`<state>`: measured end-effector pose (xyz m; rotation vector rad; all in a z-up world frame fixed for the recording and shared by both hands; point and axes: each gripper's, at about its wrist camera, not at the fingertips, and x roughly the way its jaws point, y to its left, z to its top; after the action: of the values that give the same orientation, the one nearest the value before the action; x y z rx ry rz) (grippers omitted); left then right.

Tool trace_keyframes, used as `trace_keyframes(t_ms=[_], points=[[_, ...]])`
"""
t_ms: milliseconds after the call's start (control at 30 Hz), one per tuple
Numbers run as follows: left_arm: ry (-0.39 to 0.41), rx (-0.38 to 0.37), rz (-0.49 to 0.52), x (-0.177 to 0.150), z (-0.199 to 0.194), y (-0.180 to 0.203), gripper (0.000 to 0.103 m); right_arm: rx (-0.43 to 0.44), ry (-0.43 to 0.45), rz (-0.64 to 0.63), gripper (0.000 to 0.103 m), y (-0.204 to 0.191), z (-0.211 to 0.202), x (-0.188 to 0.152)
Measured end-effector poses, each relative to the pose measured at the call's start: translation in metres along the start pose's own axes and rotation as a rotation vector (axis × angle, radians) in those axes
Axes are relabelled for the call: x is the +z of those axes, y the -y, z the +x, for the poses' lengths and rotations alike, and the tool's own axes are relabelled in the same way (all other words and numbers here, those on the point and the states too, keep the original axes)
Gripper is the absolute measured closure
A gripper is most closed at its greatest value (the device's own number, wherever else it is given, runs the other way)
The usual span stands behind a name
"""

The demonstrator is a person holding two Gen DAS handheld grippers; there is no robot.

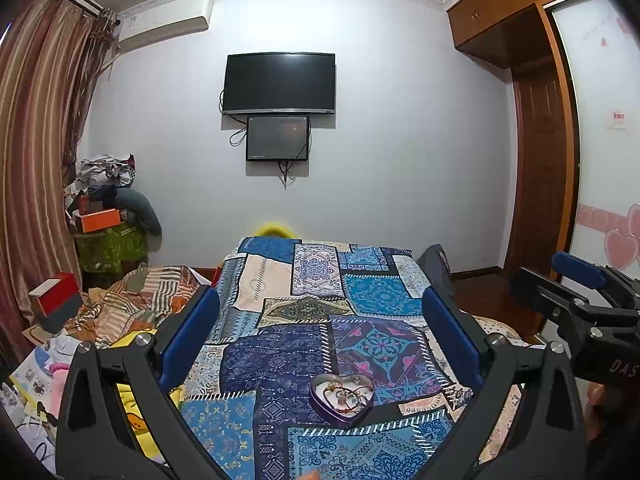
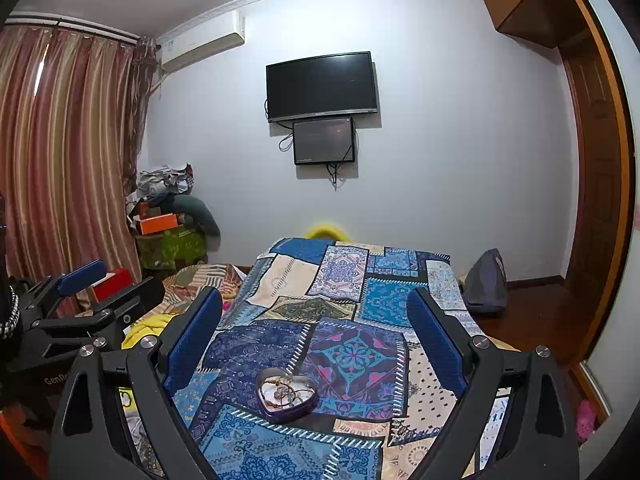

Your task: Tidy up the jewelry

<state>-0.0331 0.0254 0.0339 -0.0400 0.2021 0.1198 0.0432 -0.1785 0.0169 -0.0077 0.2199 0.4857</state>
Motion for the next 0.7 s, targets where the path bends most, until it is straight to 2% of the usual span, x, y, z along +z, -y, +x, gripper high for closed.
trace_keyframes(t_ms=[700], points=[[0.005,-0.013,0.008,-0.0017,0.0015,-0.0002,0.001,0.001,-0.005,-0.003,0.011,0.0026,0.0007,0.0001]])
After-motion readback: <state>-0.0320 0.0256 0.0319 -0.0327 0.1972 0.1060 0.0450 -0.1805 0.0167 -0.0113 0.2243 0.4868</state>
